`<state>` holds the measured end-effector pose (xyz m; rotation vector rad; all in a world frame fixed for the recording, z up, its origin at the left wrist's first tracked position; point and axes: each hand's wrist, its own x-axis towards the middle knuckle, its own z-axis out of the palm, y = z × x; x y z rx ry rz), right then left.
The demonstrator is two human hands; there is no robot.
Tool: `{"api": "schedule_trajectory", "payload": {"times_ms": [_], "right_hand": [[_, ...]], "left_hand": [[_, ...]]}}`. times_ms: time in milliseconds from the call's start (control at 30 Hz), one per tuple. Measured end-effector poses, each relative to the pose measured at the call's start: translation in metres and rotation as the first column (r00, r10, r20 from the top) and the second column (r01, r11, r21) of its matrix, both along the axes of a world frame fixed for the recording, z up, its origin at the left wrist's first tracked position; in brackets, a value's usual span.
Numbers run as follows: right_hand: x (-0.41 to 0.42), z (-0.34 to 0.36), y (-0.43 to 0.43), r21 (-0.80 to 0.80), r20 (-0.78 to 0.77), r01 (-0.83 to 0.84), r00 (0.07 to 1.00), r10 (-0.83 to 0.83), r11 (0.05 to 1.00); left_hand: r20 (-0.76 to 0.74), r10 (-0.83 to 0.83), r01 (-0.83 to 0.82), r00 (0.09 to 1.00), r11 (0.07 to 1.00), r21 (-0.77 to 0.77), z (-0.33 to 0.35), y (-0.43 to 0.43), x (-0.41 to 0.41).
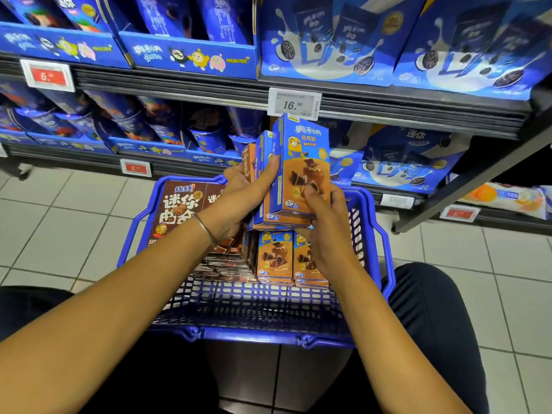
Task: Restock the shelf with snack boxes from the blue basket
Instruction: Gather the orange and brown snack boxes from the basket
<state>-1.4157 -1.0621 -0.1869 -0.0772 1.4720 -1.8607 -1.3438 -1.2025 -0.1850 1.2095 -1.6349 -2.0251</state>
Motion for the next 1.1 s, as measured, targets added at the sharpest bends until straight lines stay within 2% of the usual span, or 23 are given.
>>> {"api": "schedule_trajectory", "payload": {"times_ms": [67,200,300,367,433,500,567,600,667,833,1000,1100], "right_hand": [[0.000,0.002,-0.002,0.013,-0.026,0.006,1.000,-0.005,1.000],[0.005,-0.001,-0.003,0.064,-0.164,-0.044,0.985,0.054,0.997],[0.003,-0.008,-0.001,0.011,-0.239,-0.092,0.967,0.092,0.996],[-0.002,-0.023,0.003,0.013,-0.195,-0.018,0.981,0.020,1.000],[-0.008,-0.053,0.008,0.161,-0.168,0.131,0.980,-0.103,0.978],[-0.014,-0.089,0.015,0.487,-0.191,0.156,0.979,-0.069,0.859],[-0.015,-0.121,0.022,0.752,-0.109,-0.007,0.985,0.136,0.660],[-0.015,-0.132,0.024,0.809,-0.058,-0.084,0.973,0.221,0.582],[-0.013,-0.144,0.024,0.846,-0.011,-0.153,0.953,0.303,0.511],[-0.001,-0.147,0.015,0.913,-0.126,-0.036,0.923,0.364,0.407],[0.011,-0.141,0.021,0.917,-0.232,0.091,0.913,0.335,0.388],[0.007,-0.144,0.023,0.845,-0.264,0.140,0.949,0.174,0.517]], "left_hand": [[0.038,0.027,-0.029,0.999,0.998,0.055,0.003,0.001,-0.003],[0.075,-0.135,0.129,0.988,0.988,0.080,0.013,-0.001,0.002],[-0.049,-0.147,0.152,0.988,0.980,0.127,0.008,-0.001,0.004],[-0.079,-0.083,0.095,0.993,0.983,0.157,0.007,-0.003,0.001],[-0.095,-0.050,0.067,0.994,0.979,0.191,0.008,-0.002,-0.002],[-0.101,-0.036,0.057,0.994,0.977,0.205,0.005,-0.001,-0.003],[-0.087,-0.040,0.056,0.995,0.978,0.202,0.004,-0.001,-0.002],[-0.084,-0.044,0.060,0.996,0.977,0.203,0.003,-0.001,-0.002],[-0.089,-0.048,0.067,0.995,0.974,0.217,0.000,-0.002,-0.003],[-0.105,-0.056,0.079,0.993,0.970,0.231,-0.011,-0.003,-0.002],[-0.108,-0.072,0.096,0.992,0.965,0.243,-0.017,-0.006,0.000],[-0.118,-0.072,0.099,0.990,0.964,0.246,-0.017,-0.012,0.004]]}}
